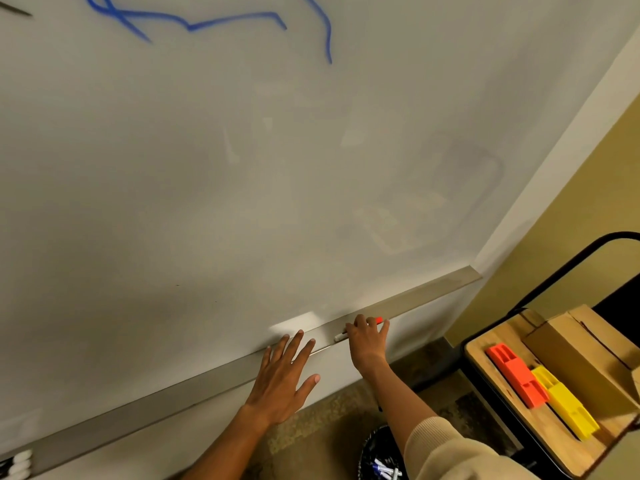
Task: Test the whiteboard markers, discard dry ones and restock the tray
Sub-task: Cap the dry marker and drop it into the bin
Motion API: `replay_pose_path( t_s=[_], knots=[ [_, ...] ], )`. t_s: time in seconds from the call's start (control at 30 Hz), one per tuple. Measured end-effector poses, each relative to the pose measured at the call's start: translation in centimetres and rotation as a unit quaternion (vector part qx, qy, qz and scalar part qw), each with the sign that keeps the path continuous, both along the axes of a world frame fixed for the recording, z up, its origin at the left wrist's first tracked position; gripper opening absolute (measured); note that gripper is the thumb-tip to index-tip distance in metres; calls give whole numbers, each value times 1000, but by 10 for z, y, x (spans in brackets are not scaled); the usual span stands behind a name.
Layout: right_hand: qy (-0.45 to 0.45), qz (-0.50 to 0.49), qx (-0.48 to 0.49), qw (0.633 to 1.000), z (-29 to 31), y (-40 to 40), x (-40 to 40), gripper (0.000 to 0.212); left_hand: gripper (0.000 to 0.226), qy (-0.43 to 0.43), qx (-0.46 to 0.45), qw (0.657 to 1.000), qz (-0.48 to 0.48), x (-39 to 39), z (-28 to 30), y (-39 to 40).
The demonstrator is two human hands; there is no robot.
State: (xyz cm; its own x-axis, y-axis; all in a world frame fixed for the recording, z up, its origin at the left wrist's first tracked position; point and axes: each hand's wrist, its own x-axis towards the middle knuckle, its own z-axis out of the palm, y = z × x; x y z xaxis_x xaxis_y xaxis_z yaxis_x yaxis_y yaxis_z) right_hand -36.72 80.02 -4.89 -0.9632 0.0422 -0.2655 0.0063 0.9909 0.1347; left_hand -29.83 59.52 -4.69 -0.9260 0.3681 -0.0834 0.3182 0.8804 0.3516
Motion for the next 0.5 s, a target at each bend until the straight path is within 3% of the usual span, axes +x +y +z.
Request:
replay_pose_path(
  t_s=[0.27, 0.5],
  knots=[
    [4, 28, -23, 999, -4, -19, -3, 49, 87, -8, 13, 1000, 6, 3, 4, -12],
    [54, 61, -176, 981, -9, -47, 7, 27, 88, -11, 21, 1000, 18, 3, 14, -31]
  ],
)
